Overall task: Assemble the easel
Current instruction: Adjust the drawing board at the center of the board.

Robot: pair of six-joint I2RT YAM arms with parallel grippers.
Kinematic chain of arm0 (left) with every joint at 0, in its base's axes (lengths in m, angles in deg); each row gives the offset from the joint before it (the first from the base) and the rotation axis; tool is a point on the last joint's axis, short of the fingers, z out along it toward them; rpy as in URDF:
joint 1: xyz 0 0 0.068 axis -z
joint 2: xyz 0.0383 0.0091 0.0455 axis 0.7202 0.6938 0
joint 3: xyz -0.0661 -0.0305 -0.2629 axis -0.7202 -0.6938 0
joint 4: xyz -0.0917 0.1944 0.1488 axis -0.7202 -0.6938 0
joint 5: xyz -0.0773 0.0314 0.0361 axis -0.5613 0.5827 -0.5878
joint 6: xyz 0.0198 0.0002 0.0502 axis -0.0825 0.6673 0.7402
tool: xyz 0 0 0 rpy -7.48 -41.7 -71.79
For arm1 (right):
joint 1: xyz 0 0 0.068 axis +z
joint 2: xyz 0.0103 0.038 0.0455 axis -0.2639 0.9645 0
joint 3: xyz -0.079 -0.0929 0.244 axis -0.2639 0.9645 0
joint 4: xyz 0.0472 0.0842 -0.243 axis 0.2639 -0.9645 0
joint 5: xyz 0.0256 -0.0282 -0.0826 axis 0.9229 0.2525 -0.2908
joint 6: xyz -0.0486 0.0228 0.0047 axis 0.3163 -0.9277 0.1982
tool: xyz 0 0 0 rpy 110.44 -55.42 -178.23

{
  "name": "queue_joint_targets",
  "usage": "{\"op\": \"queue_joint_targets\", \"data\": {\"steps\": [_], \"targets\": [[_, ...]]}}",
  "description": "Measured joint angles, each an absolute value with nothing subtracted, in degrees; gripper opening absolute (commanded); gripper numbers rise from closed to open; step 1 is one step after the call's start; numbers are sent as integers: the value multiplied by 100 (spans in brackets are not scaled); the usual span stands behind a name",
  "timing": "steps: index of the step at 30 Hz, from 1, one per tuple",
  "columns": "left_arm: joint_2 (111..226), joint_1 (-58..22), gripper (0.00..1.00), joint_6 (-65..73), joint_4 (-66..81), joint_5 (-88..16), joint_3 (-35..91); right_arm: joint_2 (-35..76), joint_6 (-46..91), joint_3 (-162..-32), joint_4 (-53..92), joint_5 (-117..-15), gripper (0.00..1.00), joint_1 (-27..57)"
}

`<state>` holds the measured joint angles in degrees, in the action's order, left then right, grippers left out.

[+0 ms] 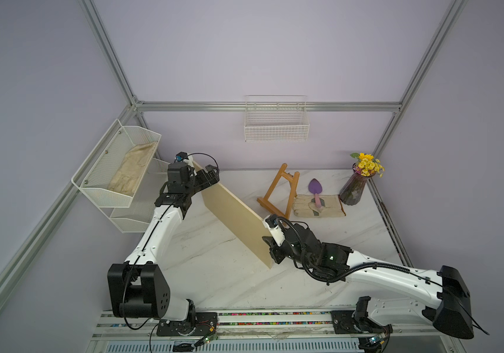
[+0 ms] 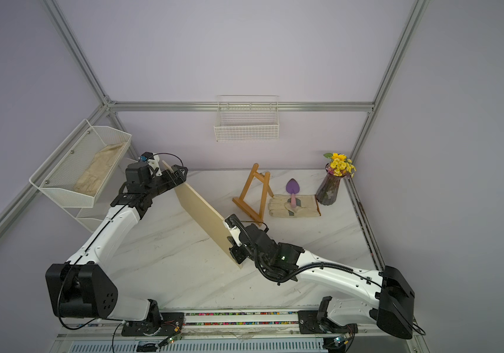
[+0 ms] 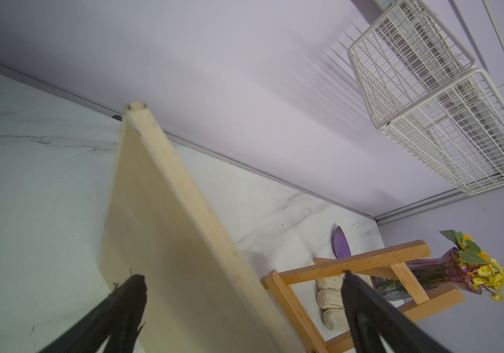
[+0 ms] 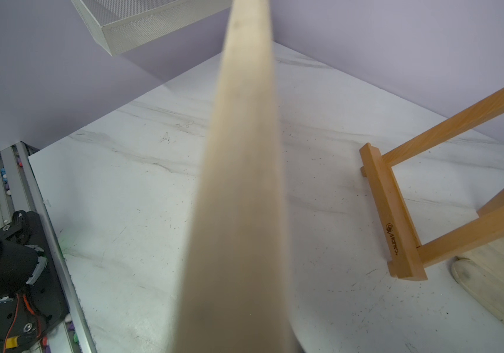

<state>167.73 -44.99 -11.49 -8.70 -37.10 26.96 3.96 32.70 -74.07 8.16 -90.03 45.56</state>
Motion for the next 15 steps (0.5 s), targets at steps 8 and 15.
{"op": "queue_joint_targets", "data": {"steps": [8,15], "targets": [[16701,-4499,100,-1175,-776,-3719,2576,396,3268,-7628,610,-8857,35,4556],[16508,-4492,99,-1223,-756,-3732,2399,396,3222,-7912,398,-8785,39,4560]]}}
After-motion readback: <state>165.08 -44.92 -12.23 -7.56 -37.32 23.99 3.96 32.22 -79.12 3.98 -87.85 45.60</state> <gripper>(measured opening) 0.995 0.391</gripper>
